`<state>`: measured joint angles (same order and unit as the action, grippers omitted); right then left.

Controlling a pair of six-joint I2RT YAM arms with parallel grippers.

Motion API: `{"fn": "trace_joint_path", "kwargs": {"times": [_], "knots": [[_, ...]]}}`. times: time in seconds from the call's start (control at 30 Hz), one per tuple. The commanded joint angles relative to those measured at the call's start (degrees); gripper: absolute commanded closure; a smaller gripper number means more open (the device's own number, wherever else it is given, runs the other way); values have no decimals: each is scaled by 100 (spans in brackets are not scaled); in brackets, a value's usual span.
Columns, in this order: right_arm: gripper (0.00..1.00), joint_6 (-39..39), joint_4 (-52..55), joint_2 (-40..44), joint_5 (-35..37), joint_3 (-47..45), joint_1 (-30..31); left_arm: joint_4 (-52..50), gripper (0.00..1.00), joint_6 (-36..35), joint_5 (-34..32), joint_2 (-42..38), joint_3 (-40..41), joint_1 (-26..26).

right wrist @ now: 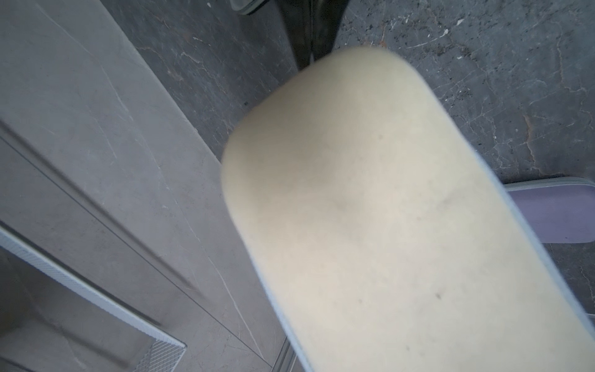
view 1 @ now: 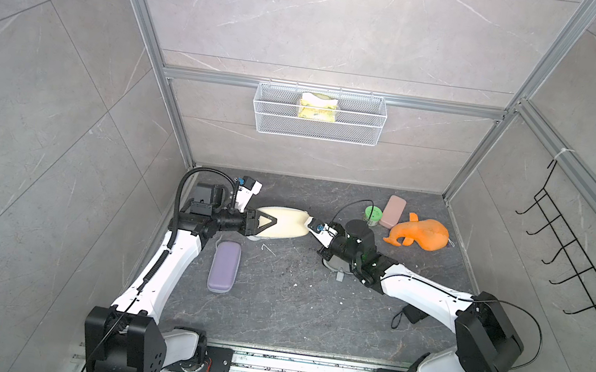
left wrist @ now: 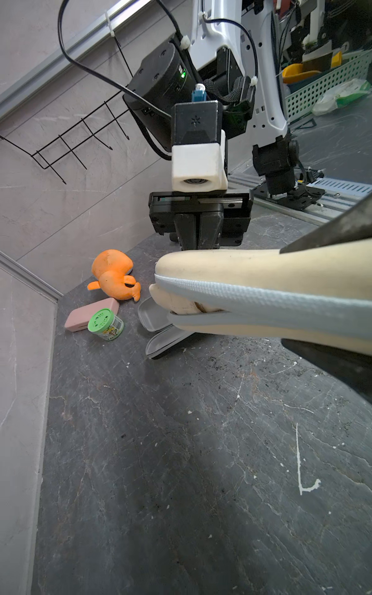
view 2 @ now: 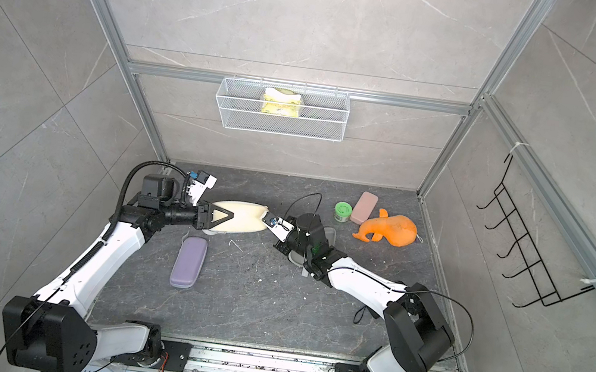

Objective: Put umbrellas into zippered umbrella sleeves
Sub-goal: Zip the zipper on the umbrella sleeve.

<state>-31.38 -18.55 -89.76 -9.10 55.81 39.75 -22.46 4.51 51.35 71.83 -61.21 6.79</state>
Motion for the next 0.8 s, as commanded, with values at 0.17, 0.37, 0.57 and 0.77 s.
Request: {"fn": "trace_joint_path", "kwargs": {"times": [0.17,0.37,0.57,0.77], "knots": [[100,-901,-240,-250,533,902,-279,-688,100,-82,478,291,-55,447],[100,-729,-135,51,257,419,-365,-468,100,292,-29,354,-142,202],[100,-206,101,383,-204,-205,-17,525,100,1049,-288,384,59,144],[100,-95,450,396,-338,-347,539,835,100,1184,-623,367,105,133]]}}
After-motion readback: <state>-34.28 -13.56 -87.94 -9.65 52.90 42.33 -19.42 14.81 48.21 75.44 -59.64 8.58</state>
